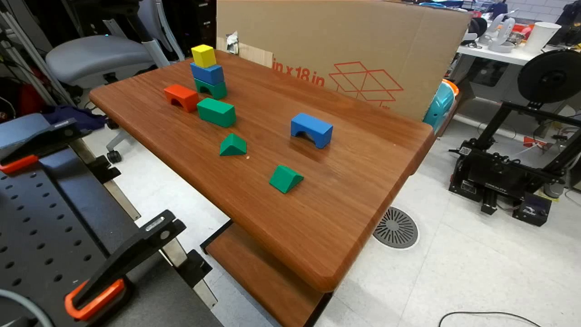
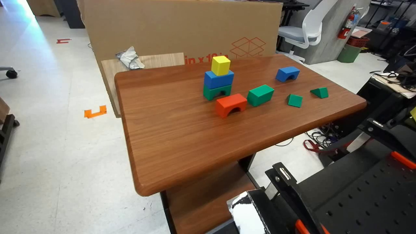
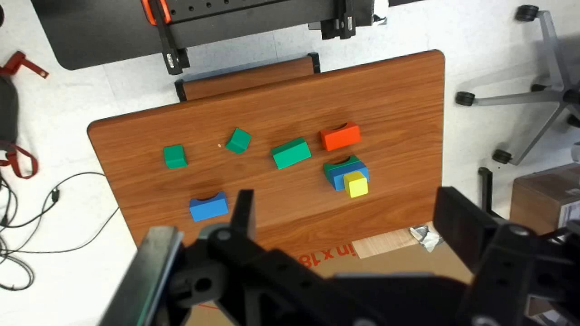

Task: Put one green triangular block on the yellow block

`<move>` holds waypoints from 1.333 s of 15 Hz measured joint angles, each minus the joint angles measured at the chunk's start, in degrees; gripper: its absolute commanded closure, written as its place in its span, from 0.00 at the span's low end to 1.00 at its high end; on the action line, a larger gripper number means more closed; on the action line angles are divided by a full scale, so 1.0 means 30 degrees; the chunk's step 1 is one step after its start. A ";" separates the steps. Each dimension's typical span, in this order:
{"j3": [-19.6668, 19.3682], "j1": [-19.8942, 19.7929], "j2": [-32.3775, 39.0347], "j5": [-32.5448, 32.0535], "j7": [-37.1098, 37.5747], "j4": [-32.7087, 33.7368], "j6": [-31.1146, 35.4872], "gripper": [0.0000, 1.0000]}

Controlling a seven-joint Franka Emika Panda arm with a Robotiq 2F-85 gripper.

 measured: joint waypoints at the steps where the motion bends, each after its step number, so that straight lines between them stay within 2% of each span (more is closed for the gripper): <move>1: 0.0000 0.0000 0.0000 0.0000 0.0000 0.0000 0.0000 0.00; 8: 0.0009 -0.0079 0.0372 -0.0184 -0.0160 -0.0301 0.0426 0.00; 15: -0.0746 -0.1395 0.3131 -0.2021 -0.2346 -0.1054 0.4486 0.00; 20: -0.1159 -0.1702 0.6550 -0.2296 -0.2906 -0.0758 0.6839 0.00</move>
